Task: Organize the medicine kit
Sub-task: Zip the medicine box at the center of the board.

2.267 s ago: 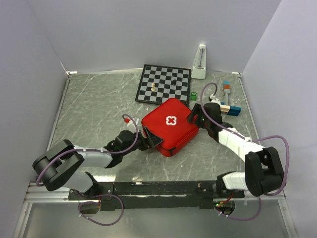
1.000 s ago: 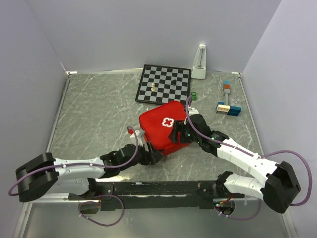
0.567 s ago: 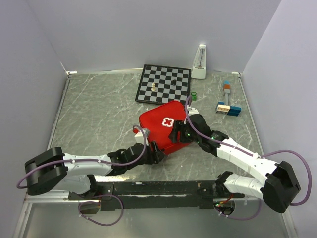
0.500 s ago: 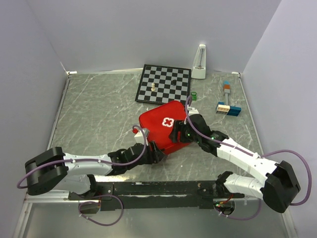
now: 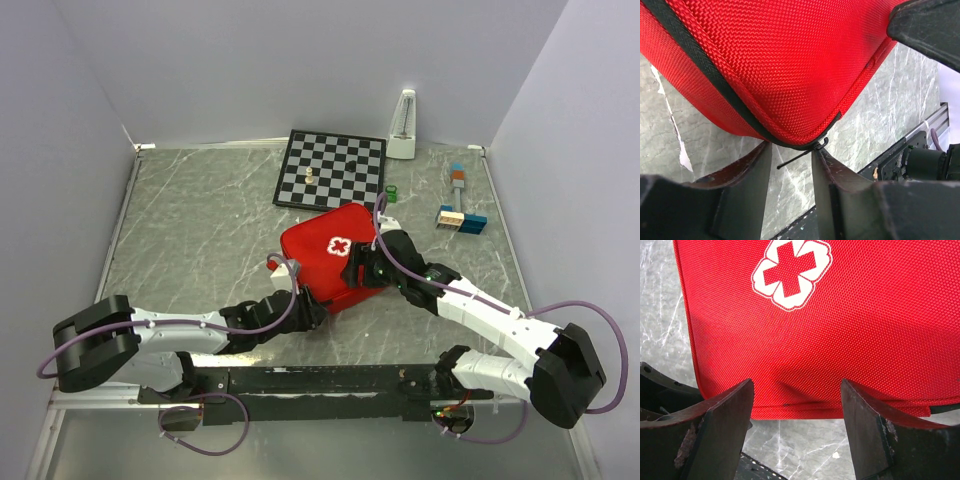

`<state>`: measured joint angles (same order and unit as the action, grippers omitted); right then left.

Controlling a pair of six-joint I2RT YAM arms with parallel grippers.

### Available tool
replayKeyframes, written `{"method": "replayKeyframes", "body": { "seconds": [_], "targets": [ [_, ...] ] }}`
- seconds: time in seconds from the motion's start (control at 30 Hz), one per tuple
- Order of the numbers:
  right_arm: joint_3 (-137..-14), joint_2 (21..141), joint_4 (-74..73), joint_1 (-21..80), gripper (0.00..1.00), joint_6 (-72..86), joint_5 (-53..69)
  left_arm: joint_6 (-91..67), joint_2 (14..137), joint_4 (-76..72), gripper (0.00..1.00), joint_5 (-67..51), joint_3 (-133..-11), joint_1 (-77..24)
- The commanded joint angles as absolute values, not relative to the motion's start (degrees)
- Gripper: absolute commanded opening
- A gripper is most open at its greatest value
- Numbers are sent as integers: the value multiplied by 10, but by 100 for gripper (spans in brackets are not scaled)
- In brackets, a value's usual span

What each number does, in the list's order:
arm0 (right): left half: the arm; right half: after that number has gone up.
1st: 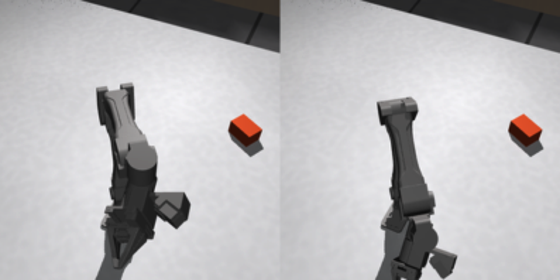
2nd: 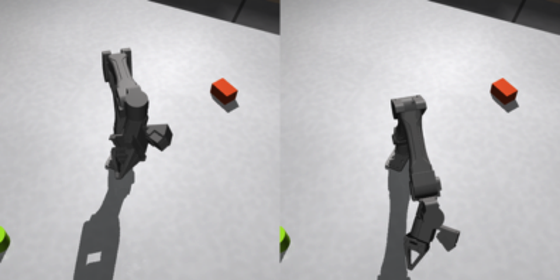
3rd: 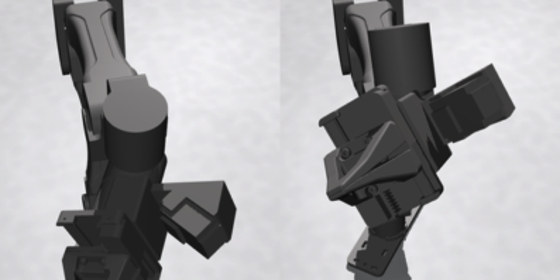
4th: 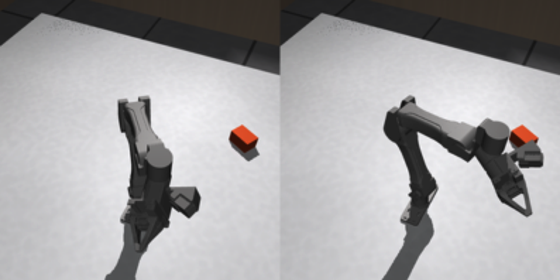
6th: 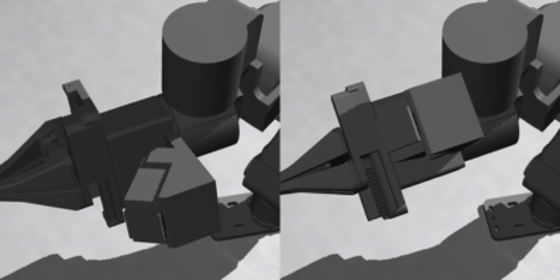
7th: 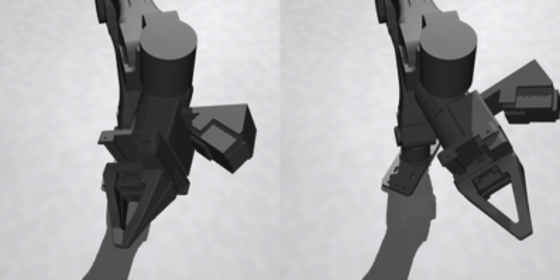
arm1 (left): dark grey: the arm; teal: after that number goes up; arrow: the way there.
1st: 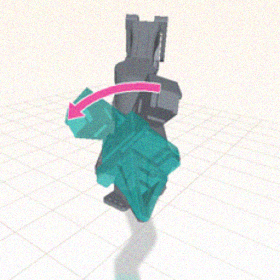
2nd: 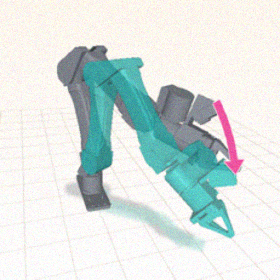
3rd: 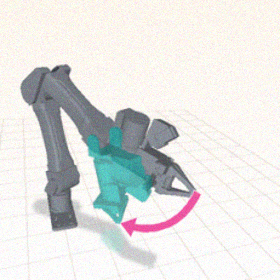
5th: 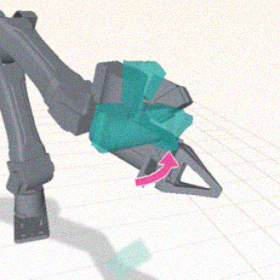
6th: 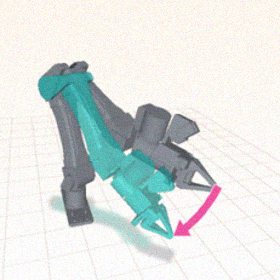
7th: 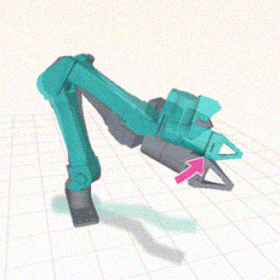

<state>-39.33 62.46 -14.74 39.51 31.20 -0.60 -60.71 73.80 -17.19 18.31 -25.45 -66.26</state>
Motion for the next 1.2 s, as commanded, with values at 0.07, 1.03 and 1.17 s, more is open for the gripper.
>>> {"method": "replayKeyframes", "body": {
  "seconds": [0.07, 1.03, 1.17],
  "targets": [
    [-401, 633, -131, 398, 77, 311, -7, -606, 743, -202, 39, 198, -279, -664],
    [-399, 616, -149, 398, 78, 313, -14, -606, 729, -196, 1, 199, -264, -664],
    [-402, 592, -184, 397, 82, 327, -39, -609, 709, -158, 1, 215, -255, -664]
  ]
}}
